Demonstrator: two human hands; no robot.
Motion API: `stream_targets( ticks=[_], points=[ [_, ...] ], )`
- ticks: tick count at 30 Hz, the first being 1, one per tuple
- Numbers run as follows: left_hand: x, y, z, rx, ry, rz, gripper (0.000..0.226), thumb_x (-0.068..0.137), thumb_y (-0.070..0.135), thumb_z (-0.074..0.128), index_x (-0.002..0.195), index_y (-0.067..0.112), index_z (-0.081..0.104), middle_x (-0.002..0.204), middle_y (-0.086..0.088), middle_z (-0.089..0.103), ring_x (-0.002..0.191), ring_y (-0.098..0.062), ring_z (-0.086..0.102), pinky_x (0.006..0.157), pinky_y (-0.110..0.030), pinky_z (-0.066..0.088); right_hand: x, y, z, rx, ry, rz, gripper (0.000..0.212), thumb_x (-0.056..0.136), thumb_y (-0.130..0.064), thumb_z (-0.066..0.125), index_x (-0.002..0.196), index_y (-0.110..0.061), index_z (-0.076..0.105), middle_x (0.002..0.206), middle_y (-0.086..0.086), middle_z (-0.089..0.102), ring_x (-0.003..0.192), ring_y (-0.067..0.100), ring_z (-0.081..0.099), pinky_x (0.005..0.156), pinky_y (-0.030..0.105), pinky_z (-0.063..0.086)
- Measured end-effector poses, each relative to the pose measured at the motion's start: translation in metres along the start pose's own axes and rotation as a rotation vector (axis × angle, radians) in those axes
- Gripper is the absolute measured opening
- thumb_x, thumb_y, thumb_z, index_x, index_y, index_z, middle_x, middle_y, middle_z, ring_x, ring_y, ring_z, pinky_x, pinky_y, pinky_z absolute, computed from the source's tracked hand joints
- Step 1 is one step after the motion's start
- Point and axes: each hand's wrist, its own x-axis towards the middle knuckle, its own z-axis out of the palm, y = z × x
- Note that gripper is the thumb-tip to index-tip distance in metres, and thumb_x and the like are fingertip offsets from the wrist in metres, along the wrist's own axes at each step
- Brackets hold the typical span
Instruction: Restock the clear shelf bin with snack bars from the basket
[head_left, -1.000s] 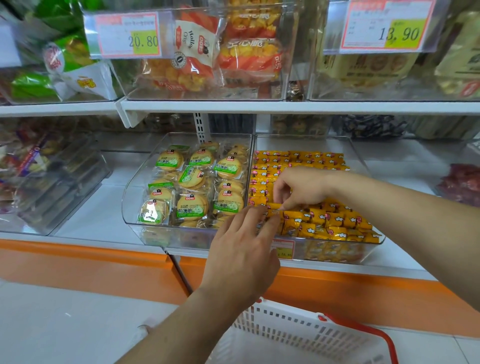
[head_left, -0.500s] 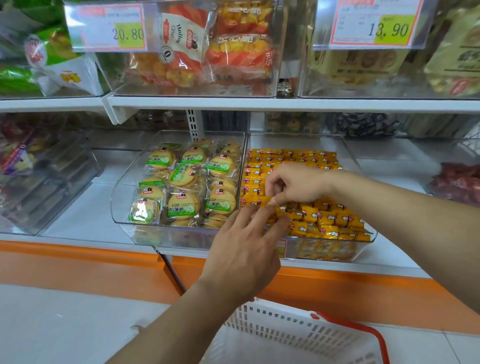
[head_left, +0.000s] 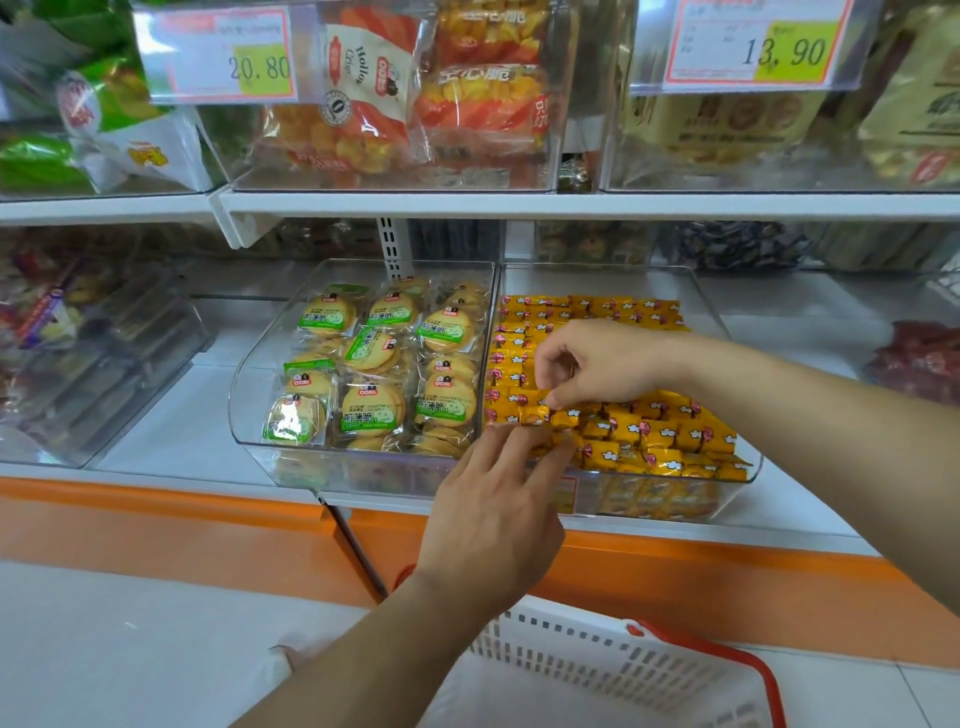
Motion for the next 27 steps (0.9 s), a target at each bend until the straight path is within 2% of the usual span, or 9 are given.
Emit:
stream_targets(
  ticks=[3, 7, 10, 12, 14, 16, 21, 24, 27],
  points=[
    [-0.002, 0.005, 0.006, 0.025, 0.004, 0.003, 0.057, 0.074, 0.032, 0.079, 0.129, 0.022, 0.068, 0.124, 0.001, 0.066, 0.121, -0.025, 0.061, 0.098, -0.036, 0.054, 0.0, -0.003, 0.0, -0.013, -0.011, 0.016, 0.017, 0.087, -0.024, 0.075, 0.081, -0.033, 0.062, 0.091, 0.009, 0.067, 0.082, 0.023, 0.062, 0.07, 0.034, 0.048],
    [-0.003, 0.009, 0.011, 0.037, -0.028, 0.021, 0.06, 0.075, 0.042, 0.073, 0.13, 0.02, 0.066, 0.121, -0.002, 0.066, 0.123, -0.028, 0.06, 0.106, -0.04, 0.05, -0.003, -0.003, 0.003, -0.003, -0.032, 0.039, 0.017, 0.087, -0.023, 0.073, 0.08, -0.033, 0.061, 0.079, -0.003, 0.059, 0.072, 0.012, 0.054, 0.064, 0.029, 0.044],
    [0.0, 0.007, 0.008, 0.035, -0.033, 0.024, 0.056, 0.076, 0.043, 0.072, 0.128, 0.02, 0.067, 0.12, -0.002, 0.067, 0.121, -0.026, 0.061, 0.103, -0.039, 0.052, -0.004, -0.003, 0.003, -0.02, -0.021, 0.04, 0.016, 0.088, -0.023, 0.071, 0.081, -0.033, 0.061, 0.081, -0.007, 0.058, 0.073, 0.009, 0.055, 0.063, 0.025, 0.043],
    [0.002, 0.005, 0.004, 0.013, -0.04, 0.041, 0.053, 0.08, 0.045, 0.068, 0.128, 0.022, 0.066, 0.12, 0.0, 0.066, 0.12, -0.024, 0.06, 0.101, -0.038, 0.053, -0.003, -0.005, 0.001, -0.011, 0.008, 0.045, 0.006, 0.09, -0.028, 0.07, 0.09, -0.031, 0.065, 0.09, -0.005, 0.064, 0.081, 0.012, 0.061, 0.068, 0.03, 0.05],
    [0.001, -0.002, -0.003, -0.014, -0.022, 0.066, 0.051, 0.082, 0.044, 0.066, 0.128, 0.023, 0.065, 0.124, 0.002, 0.065, 0.12, -0.02, 0.06, 0.099, -0.035, 0.053, -0.001, -0.009, 0.0, 0.025, 0.12, 0.02, 0.01, 0.091, -0.03, 0.068, 0.101, -0.03, 0.068, 0.096, -0.005, 0.067, 0.084, 0.011, 0.063, 0.074, 0.032, 0.053],
    [0.0, -0.017, -0.011, -0.044, 0.037, 0.049, 0.042, 0.084, 0.035, 0.069, 0.123, 0.021, 0.066, 0.124, 0.001, 0.066, 0.113, -0.019, 0.063, 0.093, -0.035, 0.055, 0.003, -0.016, 0.001, 0.072, 0.213, -0.045, 0.012, 0.092, -0.027, 0.066, 0.103, -0.031, 0.071, 0.095, -0.013, 0.067, 0.086, 0.001, 0.061, 0.074, 0.023, 0.049],
    [0.004, -0.049, -0.02, -0.073, 0.148, -0.165, 0.026, 0.087, 0.021, 0.075, 0.112, 0.013, 0.07, 0.111, -0.005, 0.068, 0.096, -0.026, 0.062, 0.075, -0.04, 0.056, 0.011, -0.023, 0.016, -0.021, 0.12, -0.08, 0.013, 0.093, -0.024, 0.065, 0.098, -0.032, 0.074, 0.089, -0.024, 0.066, 0.084, -0.01, 0.059, 0.067, 0.007, 0.043],
    [0.009, -0.053, -0.015, -0.062, 0.146, -0.127, 0.029, 0.089, 0.026, 0.075, 0.115, 0.013, 0.071, 0.115, -0.004, 0.067, 0.099, -0.026, 0.062, 0.076, -0.037, 0.056, 0.017, -0.019, 0.025, -0.029, 0.122, 0.024, 0.017, 0.097, -0.027, 0.06, 0.101, -0.023, 0.076, 0.091, -0.014, 0.068, 0.089, 0.009, 0.062, 0.074, 0.024, 0.05],
    [0.015, -0.052, -0.014, -0.088, 0.142, -0.078, 0.029, 0.09, 0.026, 0.076, 0.116, 0.013, 0.073, 0.118, -0.002, 0.069, 0.101, -0.026, 0.064, 0.074, -0.037, 0.058, 0.026, -0.024, 0.027, 0.028, 0.013, 0.116, 0.021, 0.097, -0.026, 0.057, 0.09, -0.019, 0.076, 0.089, 0.002, 0.072, 0.087, 0.026, 0.063, 0.075, 0.04, 0.053]
  ],
)
